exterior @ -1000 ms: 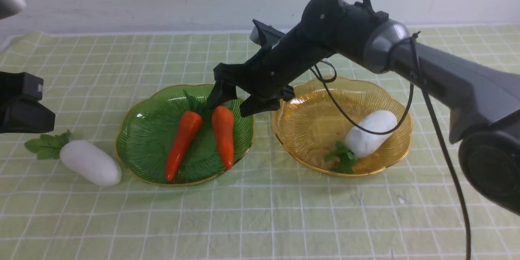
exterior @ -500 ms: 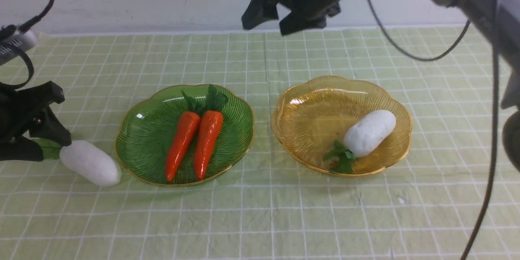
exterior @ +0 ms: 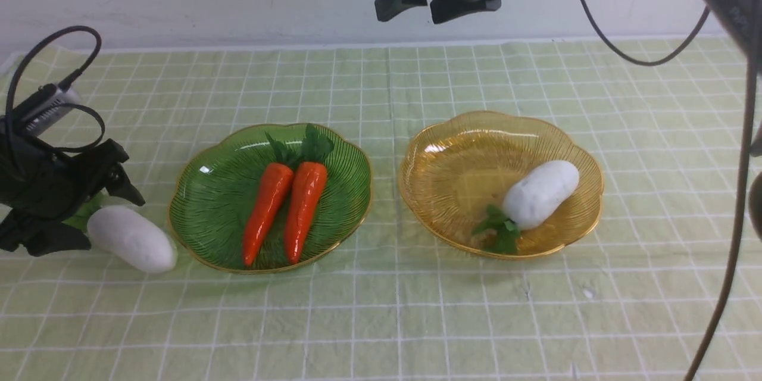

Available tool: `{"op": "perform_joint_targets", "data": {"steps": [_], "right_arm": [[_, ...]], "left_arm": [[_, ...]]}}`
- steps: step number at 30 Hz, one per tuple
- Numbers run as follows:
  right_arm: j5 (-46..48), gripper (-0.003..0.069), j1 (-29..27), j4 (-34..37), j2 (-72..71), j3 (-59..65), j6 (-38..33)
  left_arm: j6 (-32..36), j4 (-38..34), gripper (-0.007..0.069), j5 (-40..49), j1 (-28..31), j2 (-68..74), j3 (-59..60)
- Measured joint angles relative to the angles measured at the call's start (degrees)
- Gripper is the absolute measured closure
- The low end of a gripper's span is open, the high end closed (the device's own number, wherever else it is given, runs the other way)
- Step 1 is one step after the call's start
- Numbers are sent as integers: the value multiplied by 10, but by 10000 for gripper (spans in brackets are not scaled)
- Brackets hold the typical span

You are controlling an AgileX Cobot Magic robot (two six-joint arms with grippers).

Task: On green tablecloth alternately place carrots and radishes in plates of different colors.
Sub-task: 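Pick up the white radish and place it on the plate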

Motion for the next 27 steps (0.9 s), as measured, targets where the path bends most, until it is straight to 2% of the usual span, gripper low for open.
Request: {"op": "perform_joint_targets", "data": {"steps": [5,8,13,15,18,21,26,27], "right_arm": [[1,81,0,0,0,0,0],[1,81,0,9,0,0,0],[2,81,1,2,-17,1,1],[3,82,1,-45,-41,3,15],[3,95,1,-120,-83,6,27],[3,140,1,-182,-146,42,29],[2,309,-3,-243,-253,172,29],[2,361,-6,-251,-271,206,31]], "left_arm": [[16,-35,43,-23,0,46,-1],[51,-40,191,-17,0,61,-1],[84,30,190,41,0,31,-21],[89,66,190,76,3,-7,-49],[95,79,190,117,3,-53,-97],[117,52,190,154,-18,-113,-153],[178,-52,190,143,-150,-156,-222],[183,-62,190,138,-178,-154,-229]]}}
